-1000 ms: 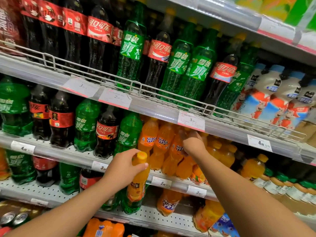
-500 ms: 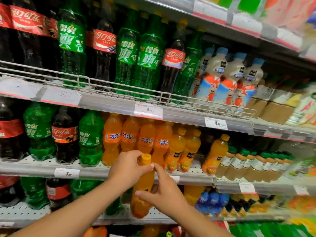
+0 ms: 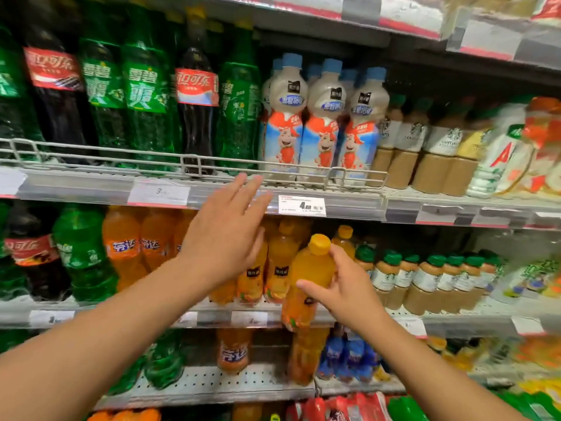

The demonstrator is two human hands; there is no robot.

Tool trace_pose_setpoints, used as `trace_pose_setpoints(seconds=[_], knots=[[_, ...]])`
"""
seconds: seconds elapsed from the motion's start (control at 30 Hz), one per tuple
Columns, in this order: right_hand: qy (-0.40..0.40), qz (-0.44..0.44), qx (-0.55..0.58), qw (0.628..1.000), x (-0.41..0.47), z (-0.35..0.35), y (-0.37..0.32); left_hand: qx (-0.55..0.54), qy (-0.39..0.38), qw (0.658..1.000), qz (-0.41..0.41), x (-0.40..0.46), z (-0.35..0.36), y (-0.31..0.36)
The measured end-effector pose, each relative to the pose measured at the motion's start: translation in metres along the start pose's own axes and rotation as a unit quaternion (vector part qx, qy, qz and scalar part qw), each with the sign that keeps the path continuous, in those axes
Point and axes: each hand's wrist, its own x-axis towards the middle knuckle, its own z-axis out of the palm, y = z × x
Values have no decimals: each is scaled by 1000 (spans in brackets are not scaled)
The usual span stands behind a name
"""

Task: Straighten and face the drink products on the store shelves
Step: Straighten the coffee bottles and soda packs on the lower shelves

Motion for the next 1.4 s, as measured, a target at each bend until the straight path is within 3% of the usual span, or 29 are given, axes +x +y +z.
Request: trace_pose_setpoints(seconds=[0.07, 0.13, 0.27, 0.93, 1.17, 1.4], knots=[[-8, 1, -6, 1000, 15, -14, 16, 72, -97, 992, -40, 6, 8, -13], [-12, -2, -17, 1000, 28, -22, 28, 93, -137, 984, -64, 3, 19, -18], [-31, -4, -40, 999, 50, -22, 45, 75, -96, 991, -59, 4, 22, -14], [-71, 63, -203, 975, 86, 20, 60, 93, -87, 988, -89, 3, 24, -8], [-90, 93, -211, 969, 89, 21, 53, 89, -73, 989, -89, 2, 26, -10], [-82, 54, -196, 976, 87, 17, 53, 88, -83, 989, -86, 2, 25, -10]])
